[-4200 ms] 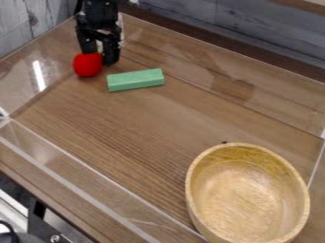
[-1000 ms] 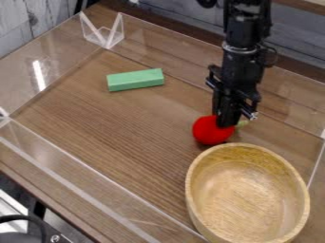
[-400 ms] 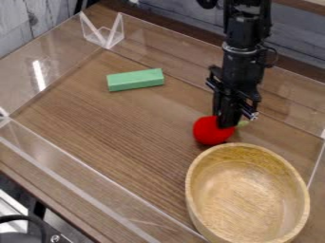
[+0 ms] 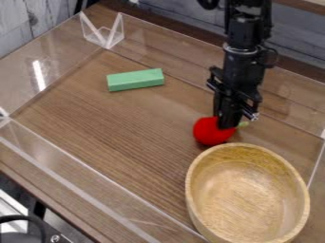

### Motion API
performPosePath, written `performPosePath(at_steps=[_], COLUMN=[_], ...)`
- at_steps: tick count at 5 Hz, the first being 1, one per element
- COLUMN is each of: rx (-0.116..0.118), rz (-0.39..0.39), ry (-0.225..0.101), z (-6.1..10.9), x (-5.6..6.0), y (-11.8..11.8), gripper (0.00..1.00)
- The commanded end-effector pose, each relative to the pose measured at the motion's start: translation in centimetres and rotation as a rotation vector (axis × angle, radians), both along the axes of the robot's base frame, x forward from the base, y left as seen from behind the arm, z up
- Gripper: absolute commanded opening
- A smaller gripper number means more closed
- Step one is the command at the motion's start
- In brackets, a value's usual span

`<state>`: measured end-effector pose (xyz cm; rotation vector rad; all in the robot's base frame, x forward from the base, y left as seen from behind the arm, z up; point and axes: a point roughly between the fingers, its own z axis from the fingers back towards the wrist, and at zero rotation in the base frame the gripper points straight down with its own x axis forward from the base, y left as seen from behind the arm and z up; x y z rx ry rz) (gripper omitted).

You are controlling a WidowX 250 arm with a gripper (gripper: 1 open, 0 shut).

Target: Move the red object to the right side of the table

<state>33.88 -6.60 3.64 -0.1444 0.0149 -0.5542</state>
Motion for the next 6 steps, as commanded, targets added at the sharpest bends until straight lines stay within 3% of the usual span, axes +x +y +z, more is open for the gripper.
performPosePath(at_steps=[1,5,6], rx=[-0.009,-0.012,-0.018], rz=[-0.003,0.001,0.020], ry=[-0.054,-0.058,-0.092], z=[1.3,0.6,1.7], x=[1.0,1.4,2.2], y=[-0.2,-0.2,-0.5], gripper=[0.00,0.00,0.00])
